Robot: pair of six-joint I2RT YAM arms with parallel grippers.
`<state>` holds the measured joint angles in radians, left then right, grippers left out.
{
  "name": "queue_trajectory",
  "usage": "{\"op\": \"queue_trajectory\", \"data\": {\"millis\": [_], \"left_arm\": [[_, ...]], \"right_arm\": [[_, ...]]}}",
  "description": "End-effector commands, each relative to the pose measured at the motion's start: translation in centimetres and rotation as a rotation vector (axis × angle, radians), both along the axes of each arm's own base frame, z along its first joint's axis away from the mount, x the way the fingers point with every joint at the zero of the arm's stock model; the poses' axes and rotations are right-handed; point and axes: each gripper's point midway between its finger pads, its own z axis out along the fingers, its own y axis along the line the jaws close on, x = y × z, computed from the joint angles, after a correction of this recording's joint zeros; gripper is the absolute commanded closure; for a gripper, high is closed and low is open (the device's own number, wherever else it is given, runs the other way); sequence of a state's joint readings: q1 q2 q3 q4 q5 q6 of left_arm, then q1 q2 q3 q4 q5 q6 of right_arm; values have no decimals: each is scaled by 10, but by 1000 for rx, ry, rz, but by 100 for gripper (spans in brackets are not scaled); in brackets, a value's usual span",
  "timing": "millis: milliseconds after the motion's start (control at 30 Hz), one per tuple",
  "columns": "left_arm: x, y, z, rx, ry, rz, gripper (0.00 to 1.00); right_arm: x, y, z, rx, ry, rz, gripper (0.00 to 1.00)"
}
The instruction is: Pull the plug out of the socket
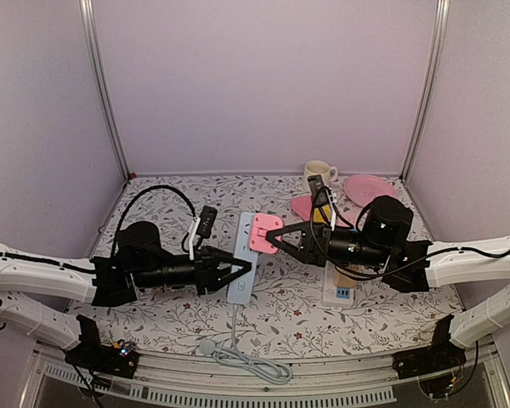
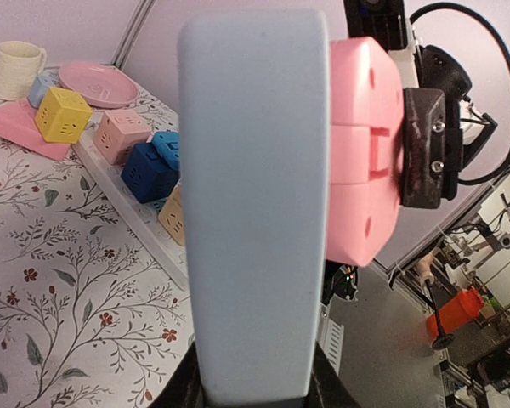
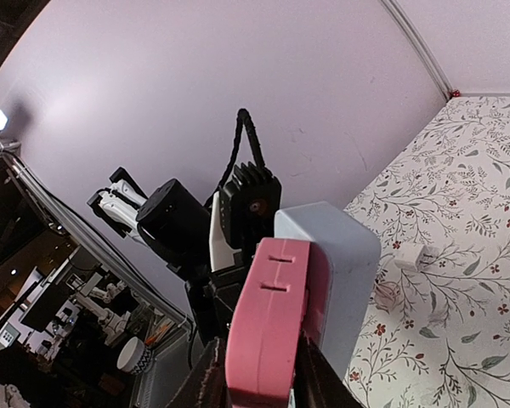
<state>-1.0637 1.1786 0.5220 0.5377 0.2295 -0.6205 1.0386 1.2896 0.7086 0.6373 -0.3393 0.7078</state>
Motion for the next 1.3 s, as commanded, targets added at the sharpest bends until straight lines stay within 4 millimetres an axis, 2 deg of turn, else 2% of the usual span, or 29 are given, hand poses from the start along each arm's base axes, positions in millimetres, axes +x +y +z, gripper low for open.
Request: {"op": "queue_trajectory", "data": {"millis": [0, 133, 267, 400, 567, 700, 867, 1000, 1200, 1267], "left_arm": [[-7, -4, 19, -53, -35, -30, 100], [-8, -1, 21, -63, -39, -30, 100], [-5, 0, 18, -57, -36, -7, 100], [10, 6, 2, -15, -10, 71, 100], [41, 22, -41, 56, 88, 178, 100], [50, 26, -64, 51, 172, 177, 100], [59, 26, -87, 96, 223, 205, 100], [67, 23, -96, 120, 238, 215, 100], [92, 16, -114, 230, 256, 254, 100], [98, 12, -120, 269, 258, 247, 95]], "right_arm": [[-3, 2, 3, 17, 4, 20, 76], [-2, 4, 2, 17, 15, 25, 90], [-5, 7, 4, 27, 26, 47, 96], [-18, 6, 17, 96, 9, 121, 97], [-36, -1, 40, 197, -31, 208, 98], [-39, -5, 46, 217, -45, 216, 98], [-39, -8, 47, 215, -55, 206, 98], [-35, -7, 45, 196, -51, 181, 98], [-25, -6, 36, 148, -34, 126, 98], [-22, -6, 31, 128, -23, 106, 98]]}}
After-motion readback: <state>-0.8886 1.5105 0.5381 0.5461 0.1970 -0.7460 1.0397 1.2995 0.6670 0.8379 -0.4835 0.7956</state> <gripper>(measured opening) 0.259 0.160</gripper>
